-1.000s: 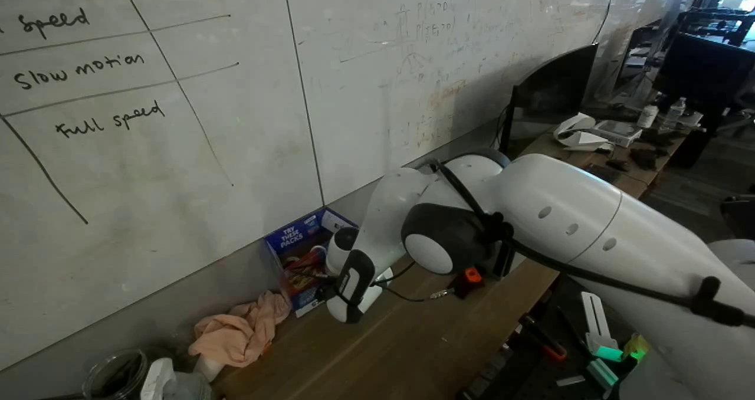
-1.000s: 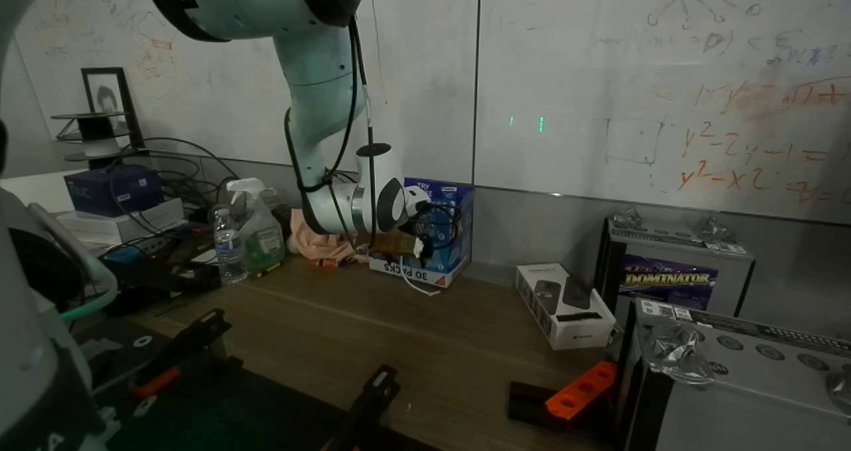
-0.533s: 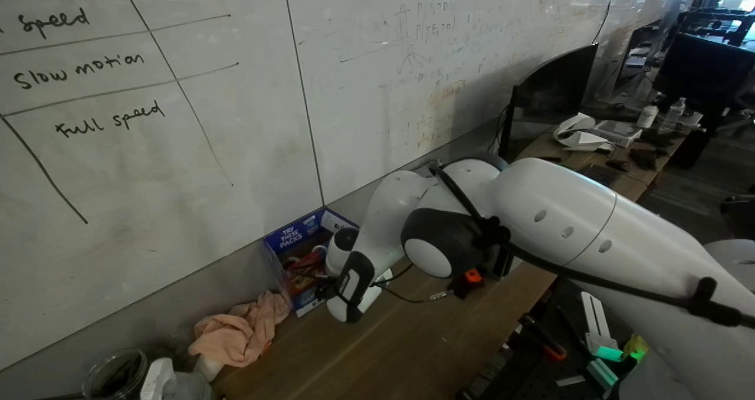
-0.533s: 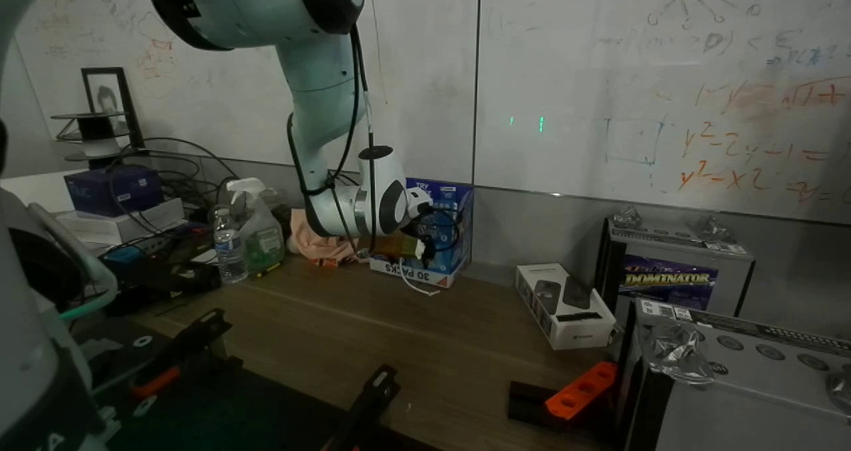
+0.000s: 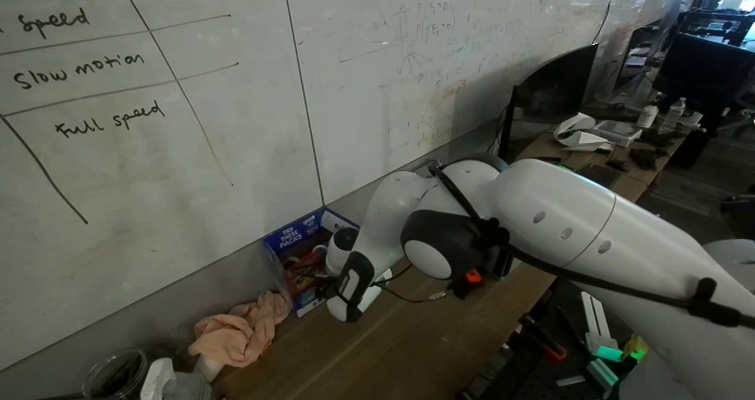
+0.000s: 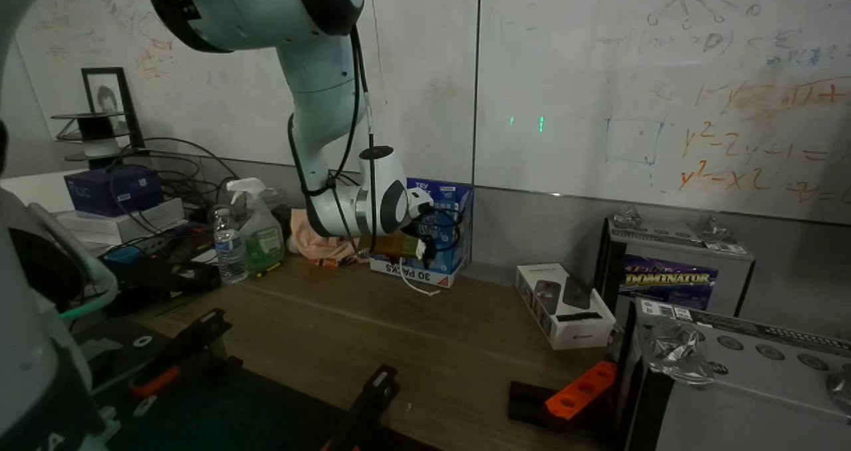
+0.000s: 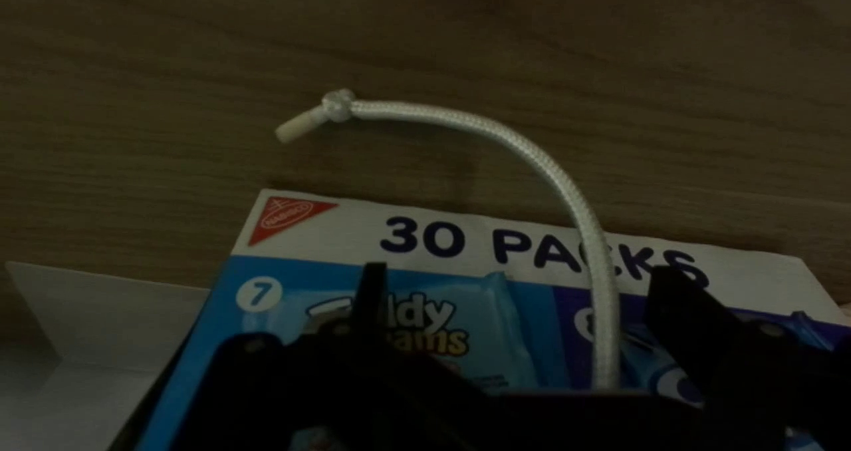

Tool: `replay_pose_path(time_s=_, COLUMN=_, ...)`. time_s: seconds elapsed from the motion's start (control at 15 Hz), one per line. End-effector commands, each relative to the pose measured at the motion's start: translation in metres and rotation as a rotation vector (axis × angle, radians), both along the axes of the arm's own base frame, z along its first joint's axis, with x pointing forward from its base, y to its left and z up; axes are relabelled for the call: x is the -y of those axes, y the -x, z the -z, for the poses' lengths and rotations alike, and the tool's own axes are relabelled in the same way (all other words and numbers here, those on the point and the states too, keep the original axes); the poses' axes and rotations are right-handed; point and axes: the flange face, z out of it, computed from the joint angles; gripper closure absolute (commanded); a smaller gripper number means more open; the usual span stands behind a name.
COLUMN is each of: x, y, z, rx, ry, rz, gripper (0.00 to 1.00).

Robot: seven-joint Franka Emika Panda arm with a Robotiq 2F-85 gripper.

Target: Put the ropes in the box one at a time

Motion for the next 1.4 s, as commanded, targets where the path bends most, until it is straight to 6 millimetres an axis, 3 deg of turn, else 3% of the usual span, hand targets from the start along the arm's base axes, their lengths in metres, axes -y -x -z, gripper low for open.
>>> replay_pose_path(time_s=0.0, x=-0.0032, y=-0.0097, z=-0.002, rx=0.003, ry=0.033, rz=-0.015, gripper=0.0)
replay_pose_path(time_s=0.67, x=-0.0019, y=-0.0103, z=-0.001, rx=-0.017, ry=0.06, rz=-0.026, gripper=0.0)
replay_pose_path(time_s=0.73, x=-0.0017, y=-0.0102, z=-0.0007, rx=-0.019, ry=0.062, rz=-0.027, gripper=0.25)
replay_pose_path(time_s=0.8, x=-0.0014, y=-0.0103, z=-0.0009, rx=-0.02, ry=0.063, rz=-0.029, gripper=0.26)
replay_pose_path(time_s=1.33, x=-0.0003, y=-0.0091, z=-0.0032, rx=-0.044, ry=0.089, rz=-0.05, gripper=0.88)
